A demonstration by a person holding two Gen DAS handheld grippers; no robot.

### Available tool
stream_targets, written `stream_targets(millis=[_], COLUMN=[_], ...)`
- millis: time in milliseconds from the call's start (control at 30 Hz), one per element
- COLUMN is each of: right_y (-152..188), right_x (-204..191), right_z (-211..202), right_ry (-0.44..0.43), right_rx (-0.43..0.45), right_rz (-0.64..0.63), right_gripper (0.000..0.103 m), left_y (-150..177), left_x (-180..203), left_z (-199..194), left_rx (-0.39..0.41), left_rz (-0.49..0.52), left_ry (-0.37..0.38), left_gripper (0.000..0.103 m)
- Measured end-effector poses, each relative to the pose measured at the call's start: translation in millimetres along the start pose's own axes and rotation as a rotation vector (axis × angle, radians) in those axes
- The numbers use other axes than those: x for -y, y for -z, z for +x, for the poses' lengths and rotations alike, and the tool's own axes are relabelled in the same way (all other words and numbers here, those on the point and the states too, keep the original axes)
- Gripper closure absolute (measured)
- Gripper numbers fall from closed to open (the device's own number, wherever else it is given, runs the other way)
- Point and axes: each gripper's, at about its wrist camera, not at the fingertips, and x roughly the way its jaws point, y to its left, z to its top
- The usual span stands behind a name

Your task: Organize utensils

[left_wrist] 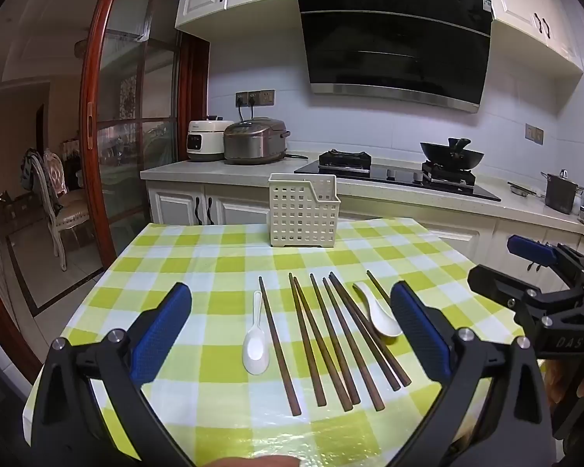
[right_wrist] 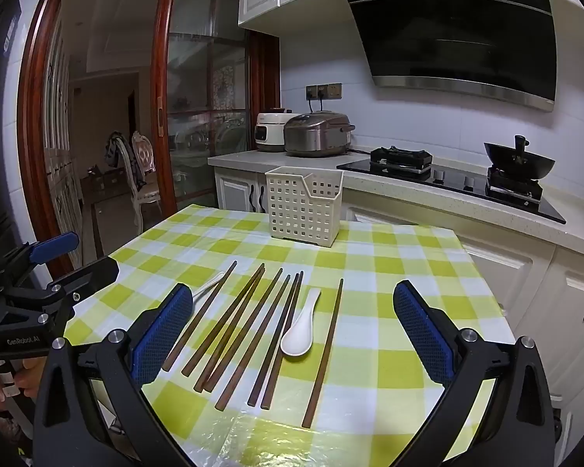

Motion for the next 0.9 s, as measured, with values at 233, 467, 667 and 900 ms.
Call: stream_targets(millis=[233, 467, 667, 900], right_y=[-0.1, -0.4, -0.2, 0.3], right_x=[0.5, 0.9, 1.2, 1.3], right_z=[0.1, -1.0, -1.5, -0.9], right_ry=[-0.003, -0.003, -0.005, -0.004], right_rx=[-0.001, -0.001, 0.0, -0.001], right_rz=[-0.001, 0.0, 0.0, 0.001], right_gripper=[0.006, 0.006, 0.006, 0.006], left_y=[0.2, -0.1, 0.0, 2.9], left_x=[0.5, 0.9, 2.6, 0.1], left_z=[0.0, 0.0, -1.8, -3.5], left_rx=[0.001, -0.001, -0.003, -0.006], left_rz=[0.001, 0.001, 0.0, -0.003], left_ry=[0.001, 0.003, 0.004, 0.007], left_gripper=[0.004, 0.004, 0.004, 0.004])
